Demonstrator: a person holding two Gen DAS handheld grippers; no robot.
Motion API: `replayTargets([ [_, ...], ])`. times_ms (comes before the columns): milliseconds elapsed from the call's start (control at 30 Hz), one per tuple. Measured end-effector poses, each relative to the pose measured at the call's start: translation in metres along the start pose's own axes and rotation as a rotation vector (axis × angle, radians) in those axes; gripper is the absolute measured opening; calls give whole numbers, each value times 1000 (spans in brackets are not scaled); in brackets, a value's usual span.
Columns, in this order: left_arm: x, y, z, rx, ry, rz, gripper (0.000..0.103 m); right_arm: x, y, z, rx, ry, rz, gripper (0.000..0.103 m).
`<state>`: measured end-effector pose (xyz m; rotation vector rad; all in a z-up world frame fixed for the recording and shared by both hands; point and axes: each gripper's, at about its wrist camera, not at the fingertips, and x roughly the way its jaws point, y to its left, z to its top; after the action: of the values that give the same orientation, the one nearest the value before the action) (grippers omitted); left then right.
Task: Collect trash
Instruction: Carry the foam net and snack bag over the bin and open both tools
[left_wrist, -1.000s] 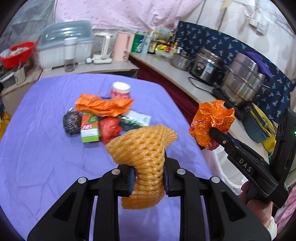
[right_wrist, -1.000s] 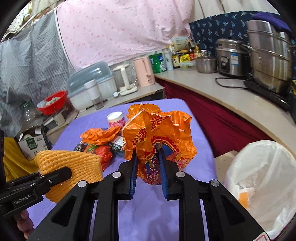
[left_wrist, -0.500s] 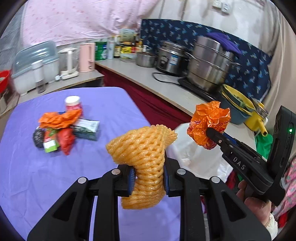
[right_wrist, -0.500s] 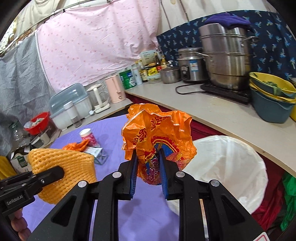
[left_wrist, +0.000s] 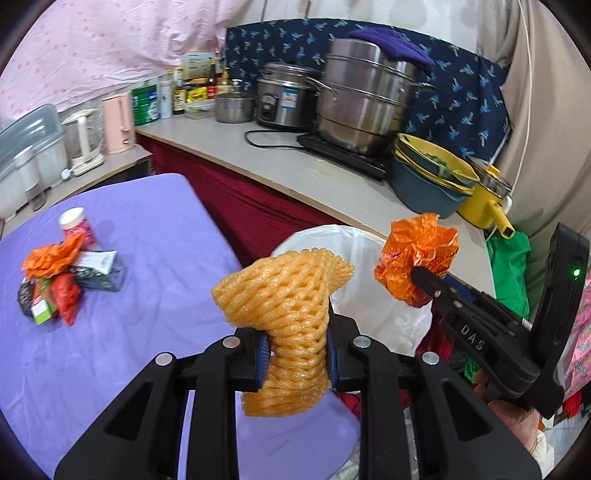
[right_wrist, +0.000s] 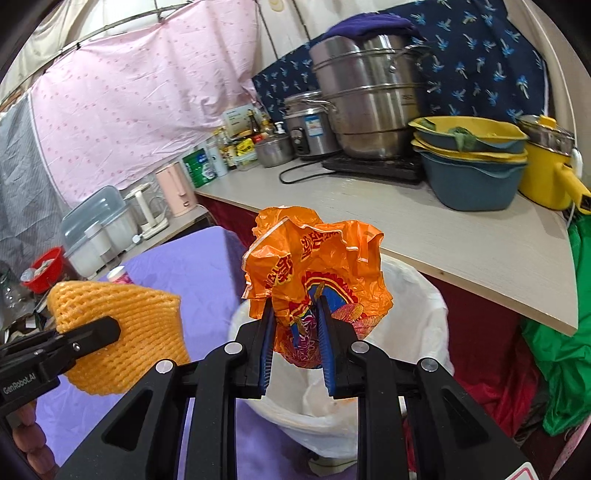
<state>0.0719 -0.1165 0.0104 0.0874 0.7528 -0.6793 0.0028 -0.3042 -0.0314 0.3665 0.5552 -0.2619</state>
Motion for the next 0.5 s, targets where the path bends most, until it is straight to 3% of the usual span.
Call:
replayTargets([
  [500, 66, -42, 6, 51, 58, -26, 23, 34, -40, -17, 45, 78, -48, 20],
])
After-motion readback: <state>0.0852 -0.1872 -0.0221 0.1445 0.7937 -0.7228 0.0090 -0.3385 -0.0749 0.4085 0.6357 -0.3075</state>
